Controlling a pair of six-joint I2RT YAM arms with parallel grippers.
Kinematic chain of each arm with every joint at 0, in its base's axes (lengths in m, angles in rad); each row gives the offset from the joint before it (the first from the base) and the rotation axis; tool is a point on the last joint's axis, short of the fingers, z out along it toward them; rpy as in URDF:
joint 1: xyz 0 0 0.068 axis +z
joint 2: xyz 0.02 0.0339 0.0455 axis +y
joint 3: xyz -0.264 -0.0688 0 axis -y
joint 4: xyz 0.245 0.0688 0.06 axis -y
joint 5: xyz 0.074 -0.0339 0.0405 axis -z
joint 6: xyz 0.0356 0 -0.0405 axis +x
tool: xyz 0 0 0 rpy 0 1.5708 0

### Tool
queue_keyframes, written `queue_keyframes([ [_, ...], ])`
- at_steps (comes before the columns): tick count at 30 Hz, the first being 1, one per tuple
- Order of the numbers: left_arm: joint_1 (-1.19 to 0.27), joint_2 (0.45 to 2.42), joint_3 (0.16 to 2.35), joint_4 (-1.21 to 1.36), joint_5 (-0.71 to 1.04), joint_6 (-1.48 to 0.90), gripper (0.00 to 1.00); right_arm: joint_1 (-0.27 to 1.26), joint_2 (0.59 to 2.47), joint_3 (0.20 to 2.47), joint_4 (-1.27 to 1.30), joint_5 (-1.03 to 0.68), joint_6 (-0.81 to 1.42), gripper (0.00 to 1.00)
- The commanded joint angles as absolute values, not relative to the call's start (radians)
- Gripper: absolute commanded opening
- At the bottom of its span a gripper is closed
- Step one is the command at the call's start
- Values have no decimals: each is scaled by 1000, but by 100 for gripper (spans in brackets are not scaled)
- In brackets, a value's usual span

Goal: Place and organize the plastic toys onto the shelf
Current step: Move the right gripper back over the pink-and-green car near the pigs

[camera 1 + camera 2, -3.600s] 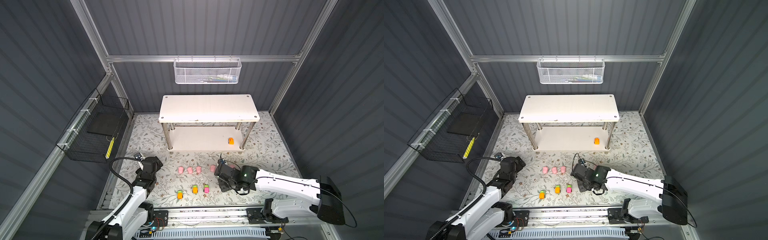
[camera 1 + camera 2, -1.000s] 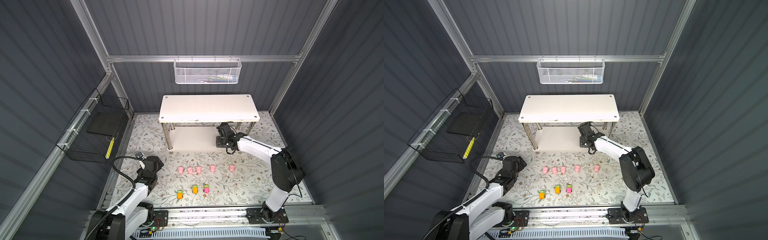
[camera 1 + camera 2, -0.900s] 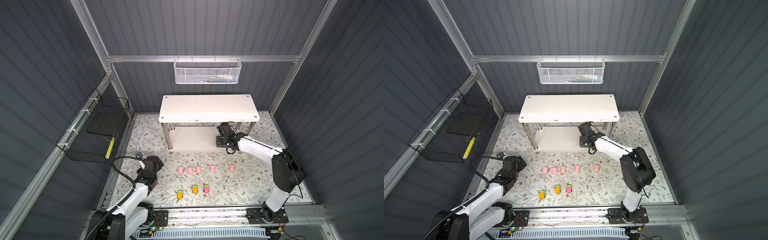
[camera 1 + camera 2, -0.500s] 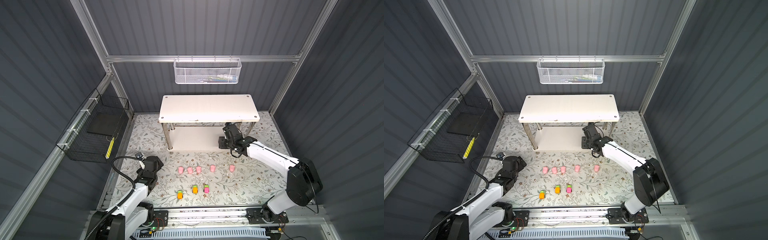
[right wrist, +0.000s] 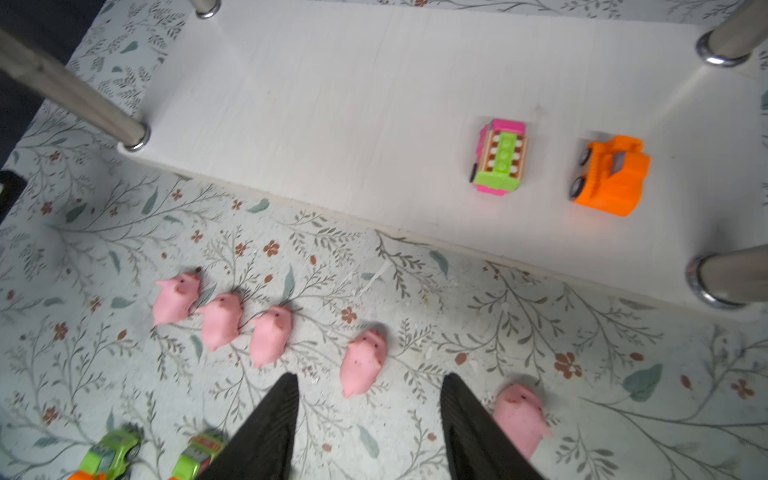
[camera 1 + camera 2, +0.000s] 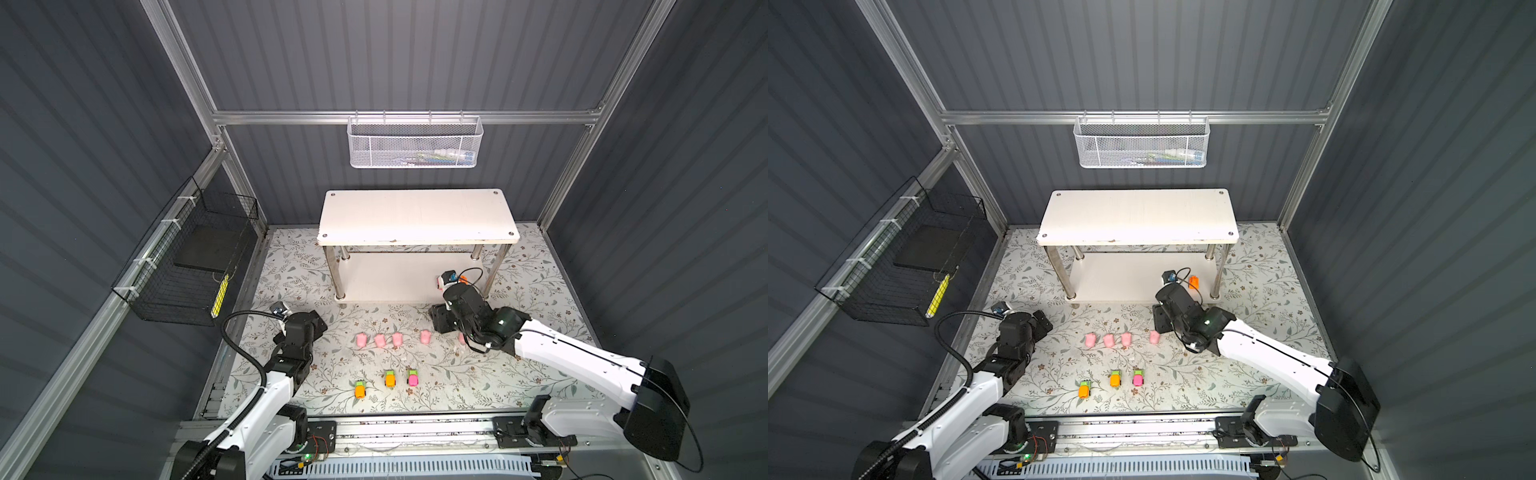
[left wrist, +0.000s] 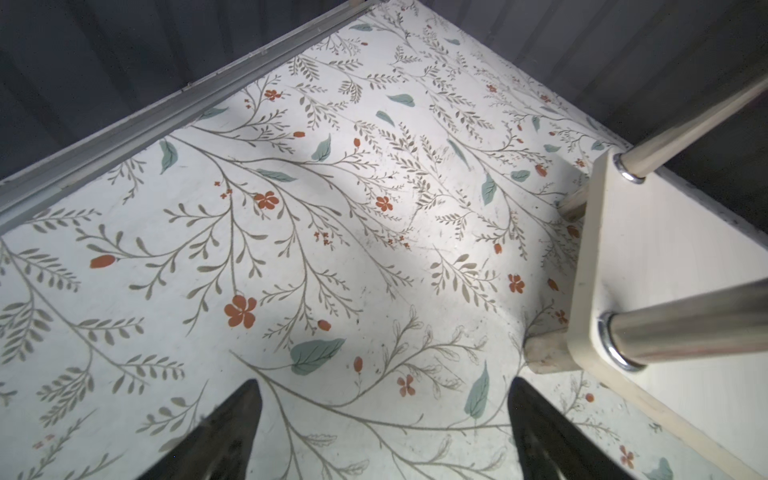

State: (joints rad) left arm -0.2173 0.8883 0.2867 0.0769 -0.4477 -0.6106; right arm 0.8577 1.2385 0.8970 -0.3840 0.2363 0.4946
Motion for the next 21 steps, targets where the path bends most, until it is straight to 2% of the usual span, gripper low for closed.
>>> queue_keyframes([
  [1, -224, 866, 296, 98, -403, -575, 92, 907, 1226, 867, -496, 195, 555, 58],
  [9, -238, 908, 316, 130, -400, -583, 93, 1035, 1315, 874, -559, 121, 604, 62],
  [21, -239, 890, 314, 126, -412, -581, 94, 1086, 1468, 998, -650, -10, 546, 63],
])
